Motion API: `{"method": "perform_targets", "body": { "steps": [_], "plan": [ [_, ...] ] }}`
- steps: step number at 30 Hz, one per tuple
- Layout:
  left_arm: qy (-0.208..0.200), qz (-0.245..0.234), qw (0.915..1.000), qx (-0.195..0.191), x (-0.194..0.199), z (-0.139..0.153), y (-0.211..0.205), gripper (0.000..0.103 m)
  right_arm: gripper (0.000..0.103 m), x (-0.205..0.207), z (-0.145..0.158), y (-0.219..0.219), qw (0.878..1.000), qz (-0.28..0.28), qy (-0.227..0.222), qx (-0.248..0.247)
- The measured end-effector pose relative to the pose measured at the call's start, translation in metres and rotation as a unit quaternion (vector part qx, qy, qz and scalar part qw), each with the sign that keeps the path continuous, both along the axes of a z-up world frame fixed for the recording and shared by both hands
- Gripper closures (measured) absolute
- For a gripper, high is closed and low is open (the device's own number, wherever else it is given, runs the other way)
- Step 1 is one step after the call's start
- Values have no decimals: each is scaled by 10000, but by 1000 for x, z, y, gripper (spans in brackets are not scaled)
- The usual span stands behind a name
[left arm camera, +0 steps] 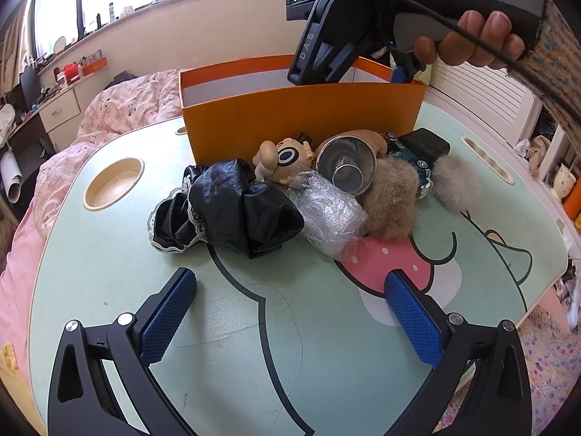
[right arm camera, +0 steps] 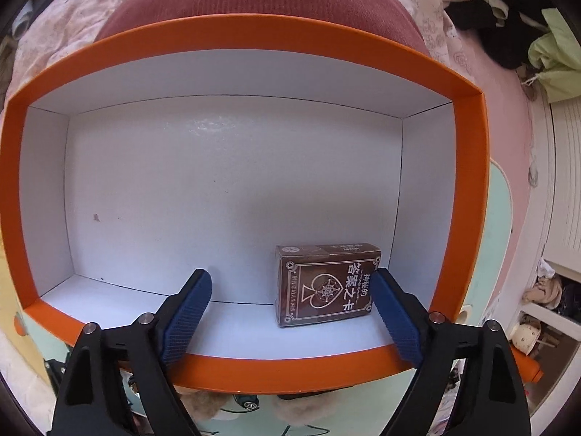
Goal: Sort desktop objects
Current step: 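Lower the right gripper and grasp the brown card box, then lift the brown card box out and set it before the pompoms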
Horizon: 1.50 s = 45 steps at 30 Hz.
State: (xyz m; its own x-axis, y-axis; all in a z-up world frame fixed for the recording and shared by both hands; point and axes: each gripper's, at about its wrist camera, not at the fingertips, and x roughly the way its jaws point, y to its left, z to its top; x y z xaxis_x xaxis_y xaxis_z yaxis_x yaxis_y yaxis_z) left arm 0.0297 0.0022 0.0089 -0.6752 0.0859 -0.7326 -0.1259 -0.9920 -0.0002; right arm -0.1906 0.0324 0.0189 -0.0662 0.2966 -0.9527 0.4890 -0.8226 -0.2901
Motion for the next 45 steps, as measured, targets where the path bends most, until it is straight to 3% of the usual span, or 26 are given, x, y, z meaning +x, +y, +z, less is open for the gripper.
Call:
{"method": "perform_targets", "body": {
  "steps": [1, 3, 9, 11, 12, 13, 17, 20, 21, 24, 25, 28, 32, 34, 36, 38, 40, 45],
  "plan": [
    [1, 0, 10000, 0, 0, 0, 1, 0, 36, 2, 3, 0, 9999, 30, 94, 103],
    [2, 1, 10000, 4, 0, 1, 2, 0, 53, 2, 8, 4, 9994, 25, 213, 276],
    [5, -1, 10000, 2, 1, 1, 1, 0, 58, -2, 15, 16, 9996, -42, 241, 162],
    [6, -2, 10000, 3, 1, 1, 1, 0, 73, -3, 21, 16, 9995, -60, 303, 67],
    [5, -3, 10000, 6, 1, 1, 1, 0, 94, -5, 25, 16, 9996, -103, 262, -54],
    [4, -3, 10000, 11, 2, 1, 1, 0, 102, -7, 30, 17, 9995, -179, 186, -196],
    [7, -5, 10000, 14, 2, 1, -1, 0, 102, -5, 37, 12, 9991, -163, 362, -153],
    [6, -3, 10000, 16, 2, 1, -1, 0, 102, -4, 46, 5, 9983, -130, 332, -465],
    [6, -4, 10000, 15, 2, 1, -2, 0, 98, -4, 46, 3, 9984, -119, 249, -500],
    [7, -4, 10000, 15, 2, 1, -1, 0, 35, -4, 43, 8, 9992, -186, 244, -246],
    [8, -4, 10000, 15, 2, 1, -1, 0, 33, -3, 43, 8, 9989, -160, 399, -167],
    [7, -6, 10000, 17, 2, 1, -2, 0, 33, -4, 34, 4, 9985, -167, 478, 191],
    [0, -5, 10000, 14, 2, 0, -1, 0, 34, -12, 7, 9, 9980, -392, 198, 446],
    [16, -9, 10000, -9, 1, 0, -3, 0, 32, -13, 7, 14, 9980, -638, 11, 11],
    [20, -10, 10000, -13, 0, 0, -3, 0, 36, -9, 0, 16, 9941, -788, -559, -496],
    [14, -7, 10000, 4, -1, -1, -5, 0, 38, -1, 2, 16, 9943, -784, -477, -544],
    [9, -7, 10000, 3, -1, -1, -5, 0, 48, 6, 5, 16, 9947, -746, -419, -566],
    [7, -9, 10000, 11, -1, -1, -6, 0, 48, 22, 12, 20, 9949, -632, -342, -712]
  ]
}}
